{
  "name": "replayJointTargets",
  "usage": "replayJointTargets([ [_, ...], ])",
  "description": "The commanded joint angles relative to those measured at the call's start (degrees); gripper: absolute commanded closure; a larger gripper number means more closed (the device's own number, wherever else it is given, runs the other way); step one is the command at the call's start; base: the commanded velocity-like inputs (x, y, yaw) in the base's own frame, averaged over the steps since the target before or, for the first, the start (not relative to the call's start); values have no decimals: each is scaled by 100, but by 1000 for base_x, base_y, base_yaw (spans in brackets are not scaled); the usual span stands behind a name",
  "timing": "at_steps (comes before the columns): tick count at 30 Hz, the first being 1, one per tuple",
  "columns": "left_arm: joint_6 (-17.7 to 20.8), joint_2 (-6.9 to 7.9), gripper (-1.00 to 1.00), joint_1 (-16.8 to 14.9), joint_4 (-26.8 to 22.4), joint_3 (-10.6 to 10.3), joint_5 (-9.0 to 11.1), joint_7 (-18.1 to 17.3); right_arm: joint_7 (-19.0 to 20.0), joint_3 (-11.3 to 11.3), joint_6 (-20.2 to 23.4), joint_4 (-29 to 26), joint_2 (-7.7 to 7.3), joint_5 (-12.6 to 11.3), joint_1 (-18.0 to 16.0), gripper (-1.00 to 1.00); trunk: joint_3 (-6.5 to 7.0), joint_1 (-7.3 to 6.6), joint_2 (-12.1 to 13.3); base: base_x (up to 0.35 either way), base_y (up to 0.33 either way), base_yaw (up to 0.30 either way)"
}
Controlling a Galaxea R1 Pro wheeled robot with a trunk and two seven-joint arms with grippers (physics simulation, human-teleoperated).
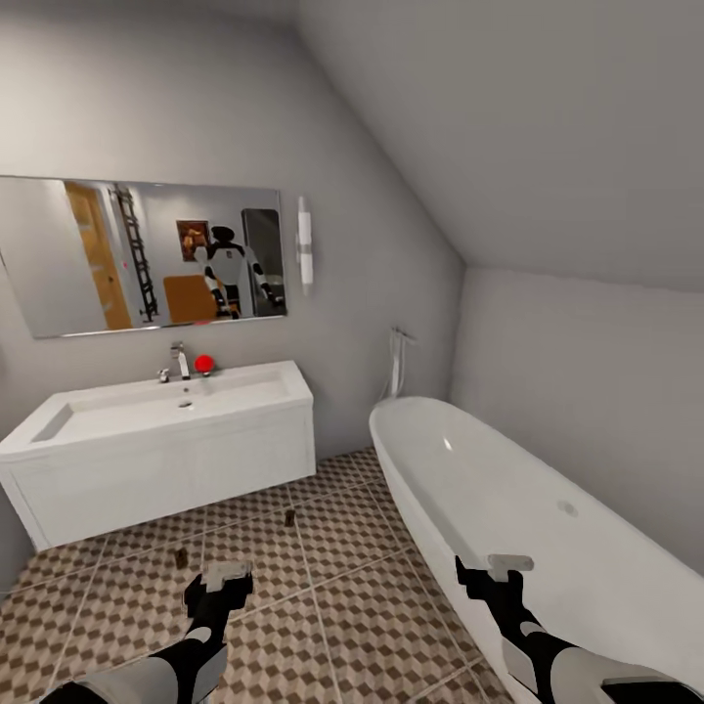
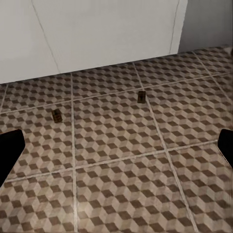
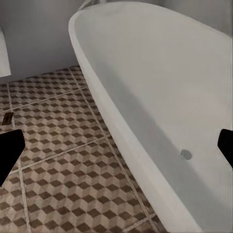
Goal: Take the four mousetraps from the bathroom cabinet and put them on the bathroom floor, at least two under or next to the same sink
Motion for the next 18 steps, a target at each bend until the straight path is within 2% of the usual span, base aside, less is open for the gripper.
replayJointTargets([
  [1, -20, -5, -100, -4, 14, -50, 24, 23, 18, 36, -34, 23, 1, -57, -8, -100, 1, 3, -5, 0, 0, -260],
  [18, -19, -2, -100, -4, 14, -50, 24, 24, 18, 36, -33, 27, 1, -58, -8, -100, 60, 3, -5, 0, 0, -259],
])
